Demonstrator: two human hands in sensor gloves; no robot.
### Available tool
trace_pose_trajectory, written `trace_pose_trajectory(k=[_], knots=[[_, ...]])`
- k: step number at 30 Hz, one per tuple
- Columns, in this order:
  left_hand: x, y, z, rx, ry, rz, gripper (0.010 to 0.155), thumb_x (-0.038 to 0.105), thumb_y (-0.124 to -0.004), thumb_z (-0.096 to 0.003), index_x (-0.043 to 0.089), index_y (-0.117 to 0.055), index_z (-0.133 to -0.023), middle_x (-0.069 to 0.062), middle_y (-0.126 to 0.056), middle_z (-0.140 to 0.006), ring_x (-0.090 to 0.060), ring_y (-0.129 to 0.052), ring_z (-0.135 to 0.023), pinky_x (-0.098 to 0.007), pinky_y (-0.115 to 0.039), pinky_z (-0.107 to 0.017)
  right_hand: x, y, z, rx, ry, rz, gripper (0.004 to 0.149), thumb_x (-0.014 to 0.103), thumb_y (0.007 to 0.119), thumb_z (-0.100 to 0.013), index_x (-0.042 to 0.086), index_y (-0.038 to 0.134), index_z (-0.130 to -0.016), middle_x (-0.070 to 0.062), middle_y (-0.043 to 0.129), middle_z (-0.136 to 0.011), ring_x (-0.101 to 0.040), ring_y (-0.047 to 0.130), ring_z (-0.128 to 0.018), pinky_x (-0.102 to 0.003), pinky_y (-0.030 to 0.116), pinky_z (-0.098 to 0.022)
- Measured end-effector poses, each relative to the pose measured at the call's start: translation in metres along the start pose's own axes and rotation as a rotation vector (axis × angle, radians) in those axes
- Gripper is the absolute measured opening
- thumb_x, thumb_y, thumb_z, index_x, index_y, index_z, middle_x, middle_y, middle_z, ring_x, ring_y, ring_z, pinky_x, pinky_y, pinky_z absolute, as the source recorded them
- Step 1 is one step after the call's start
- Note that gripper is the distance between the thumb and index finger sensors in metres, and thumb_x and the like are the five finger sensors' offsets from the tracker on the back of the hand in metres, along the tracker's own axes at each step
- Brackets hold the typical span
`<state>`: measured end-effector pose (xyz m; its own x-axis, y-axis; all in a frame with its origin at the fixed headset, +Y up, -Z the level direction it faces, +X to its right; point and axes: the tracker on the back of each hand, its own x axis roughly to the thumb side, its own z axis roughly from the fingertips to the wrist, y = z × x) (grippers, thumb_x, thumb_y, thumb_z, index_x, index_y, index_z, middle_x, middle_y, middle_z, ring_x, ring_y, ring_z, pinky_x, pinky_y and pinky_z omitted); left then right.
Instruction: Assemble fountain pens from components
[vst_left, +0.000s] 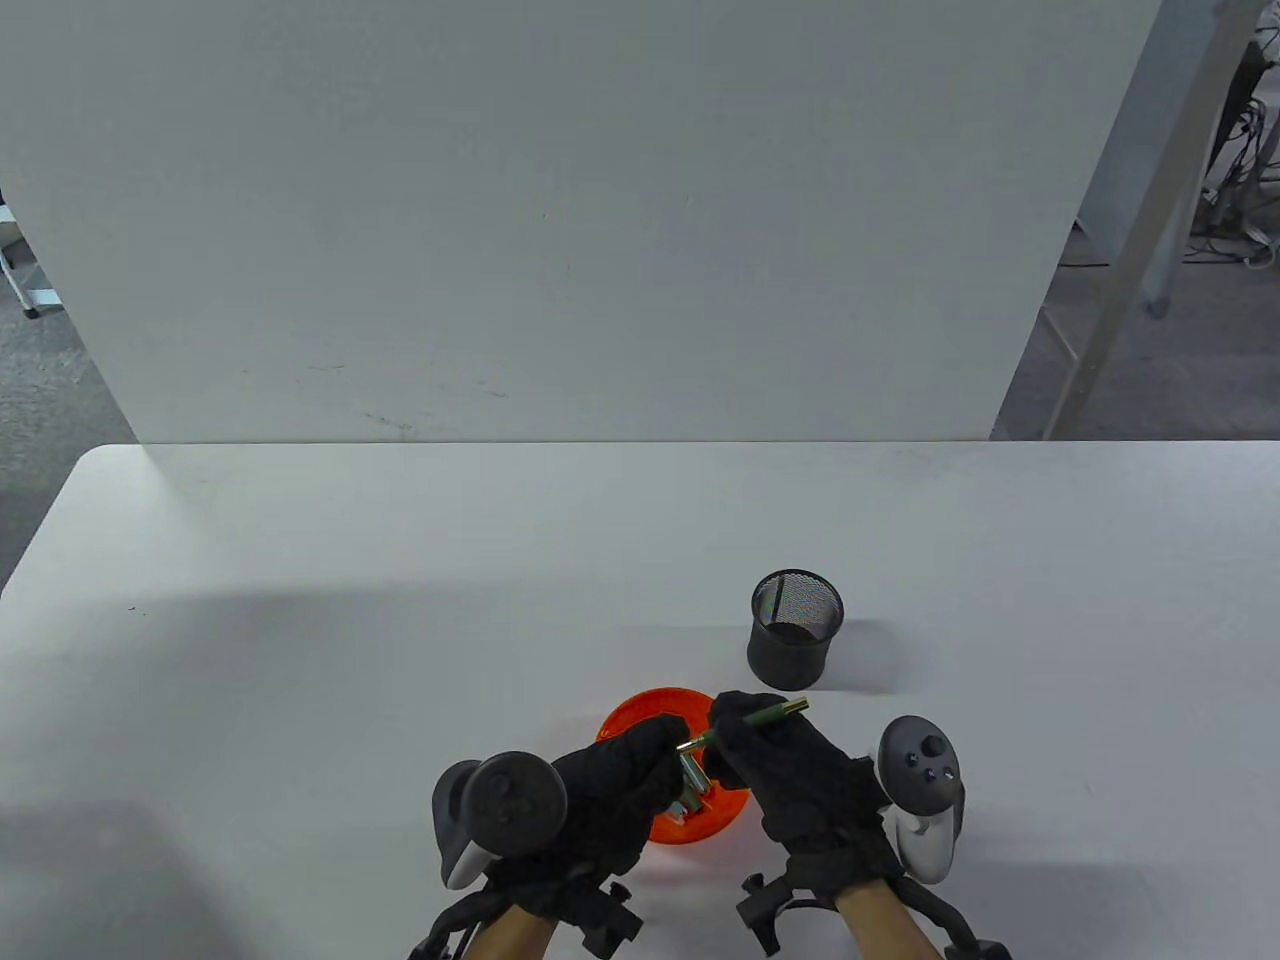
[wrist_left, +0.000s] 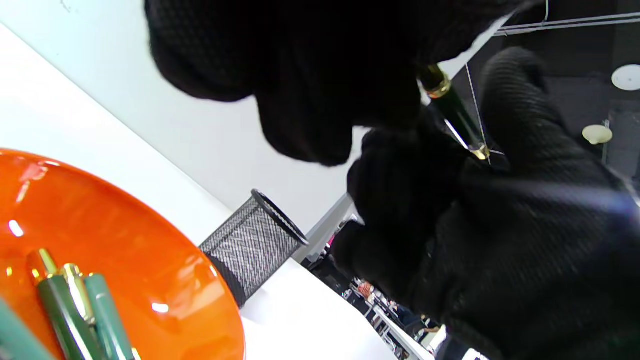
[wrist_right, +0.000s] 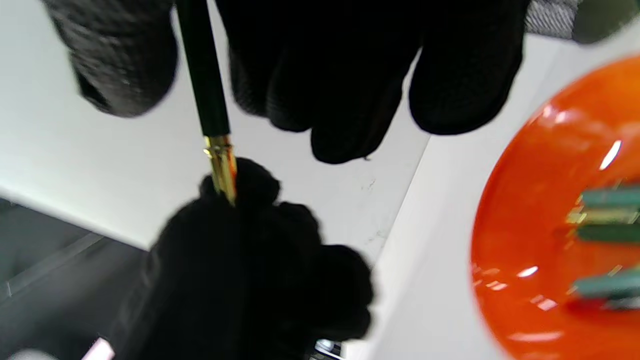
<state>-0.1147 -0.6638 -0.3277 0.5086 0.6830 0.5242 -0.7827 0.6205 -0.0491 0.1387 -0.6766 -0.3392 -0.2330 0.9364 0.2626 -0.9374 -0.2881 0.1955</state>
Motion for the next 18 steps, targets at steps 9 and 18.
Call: trace_pose_trajectory(k=[9,18], knots=[[-0.014,0.008,0.000,0.003,0.056,0.043,0.046,0.042,-0.069,-0.0592,0.024,-0.073,-0.101,0.001,-0.096,-0.073,-0.017,-0.106,-0.053,-0.043,-0.087,-0.045,0.006,-0.032,0.006,-0.264,-0.130,-0.129,0.062,0.049,0.071,-0.060,0.023,0.052,-0.112,-0.008,0.073,-0.103,-0.029,0.089,-0.079,-0.056,0.077,-0.060],[-0.011,0.003,0.000,-0.035,0.041,0.017,0.046,0.042,-0.070,-0.0591,0.024,-0.074,-0.101,0.001,-0.096,-0.073,-0.018,-0.106,-0.054,-0.043,-0.087,-0.045,0.000,-0.036,0.005,-0.251,-0.065,0.015,0.041,0.044,0.070,-0.060,0.018,0.077,-0.091,-0.004,0.089,-0.077,-0.018,0.097,-0.058,-0.047,0.085,-0.051]])
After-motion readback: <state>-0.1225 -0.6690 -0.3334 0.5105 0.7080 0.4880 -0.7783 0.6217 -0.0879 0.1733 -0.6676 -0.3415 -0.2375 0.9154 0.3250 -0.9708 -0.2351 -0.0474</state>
